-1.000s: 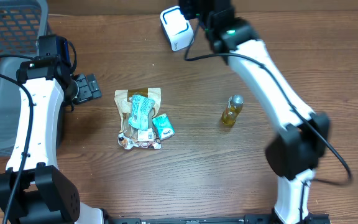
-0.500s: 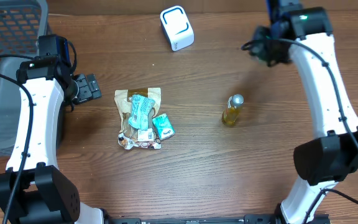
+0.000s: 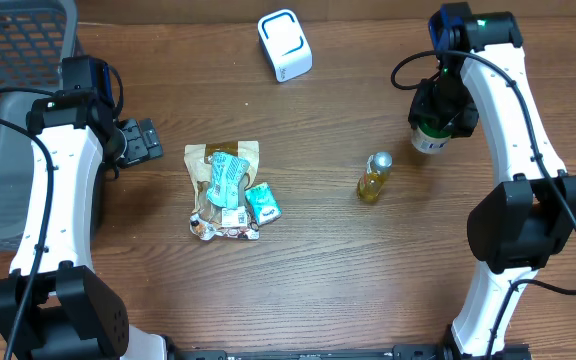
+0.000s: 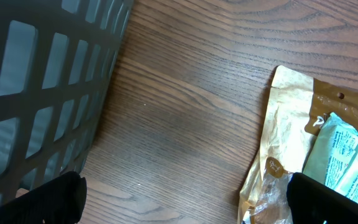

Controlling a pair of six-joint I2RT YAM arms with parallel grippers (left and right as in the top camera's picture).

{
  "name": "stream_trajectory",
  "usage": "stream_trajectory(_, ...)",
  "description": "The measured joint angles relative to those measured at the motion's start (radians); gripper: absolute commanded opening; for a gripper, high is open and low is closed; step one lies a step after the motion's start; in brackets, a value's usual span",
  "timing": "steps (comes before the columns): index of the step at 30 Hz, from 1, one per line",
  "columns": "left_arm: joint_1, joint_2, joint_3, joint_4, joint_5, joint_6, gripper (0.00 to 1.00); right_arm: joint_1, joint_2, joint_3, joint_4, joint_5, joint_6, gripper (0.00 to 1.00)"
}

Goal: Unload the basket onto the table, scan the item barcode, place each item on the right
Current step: 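Move the jar right and lower it onto the table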

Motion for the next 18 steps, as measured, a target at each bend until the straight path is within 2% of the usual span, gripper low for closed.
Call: stream_trajectory(18, 0.000, 0.000, 0.000, 0.000, 0.000, 0.000, 0.99, -0.001, 0.000, -0.012, 0.014, 0.002, 0.000, 0.24)
